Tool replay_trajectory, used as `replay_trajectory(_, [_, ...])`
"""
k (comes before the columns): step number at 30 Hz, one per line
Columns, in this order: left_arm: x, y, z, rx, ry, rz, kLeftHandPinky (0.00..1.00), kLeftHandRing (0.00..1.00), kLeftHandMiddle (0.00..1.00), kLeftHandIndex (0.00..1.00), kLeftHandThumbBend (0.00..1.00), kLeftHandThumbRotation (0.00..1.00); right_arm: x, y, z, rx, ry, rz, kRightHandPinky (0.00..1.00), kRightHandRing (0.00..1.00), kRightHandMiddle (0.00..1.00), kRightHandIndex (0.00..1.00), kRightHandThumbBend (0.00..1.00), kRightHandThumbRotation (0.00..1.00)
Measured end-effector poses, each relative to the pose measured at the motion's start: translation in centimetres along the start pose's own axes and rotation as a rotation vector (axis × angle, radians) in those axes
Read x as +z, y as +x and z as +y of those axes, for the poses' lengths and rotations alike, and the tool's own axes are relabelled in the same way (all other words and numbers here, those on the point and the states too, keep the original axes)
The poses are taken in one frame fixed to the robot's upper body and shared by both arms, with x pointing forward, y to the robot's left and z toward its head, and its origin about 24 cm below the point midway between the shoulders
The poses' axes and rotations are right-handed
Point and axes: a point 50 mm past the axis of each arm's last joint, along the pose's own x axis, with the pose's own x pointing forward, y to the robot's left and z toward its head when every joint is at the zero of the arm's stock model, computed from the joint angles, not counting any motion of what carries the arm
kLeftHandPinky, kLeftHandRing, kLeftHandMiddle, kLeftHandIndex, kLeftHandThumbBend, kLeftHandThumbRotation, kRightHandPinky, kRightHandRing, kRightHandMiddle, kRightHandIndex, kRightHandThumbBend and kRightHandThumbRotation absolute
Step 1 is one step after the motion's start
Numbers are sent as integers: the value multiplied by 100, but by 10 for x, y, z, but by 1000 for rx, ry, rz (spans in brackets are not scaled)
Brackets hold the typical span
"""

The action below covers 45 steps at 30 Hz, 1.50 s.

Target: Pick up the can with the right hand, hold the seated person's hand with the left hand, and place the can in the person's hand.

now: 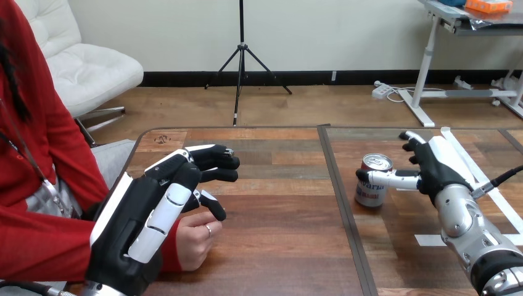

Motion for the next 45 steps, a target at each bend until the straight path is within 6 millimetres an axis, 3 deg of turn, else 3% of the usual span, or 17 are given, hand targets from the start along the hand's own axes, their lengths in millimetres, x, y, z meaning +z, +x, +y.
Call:
replay_trajectory(19, [0, 0, 0, -2, -4, -1, 39, 71, 72, 68, 62, 86, -3, -1, 8, 107, 4, 46, 75, 87, 89, 89, 100, 36])
replay_trajectory(45, [0, 0, 0, -2, -4, -6, 42, 71, 72, 68, 68, 87, 6, -2, 23, 140, 7, 27, 73, 83, 86, 84, 100, 32])
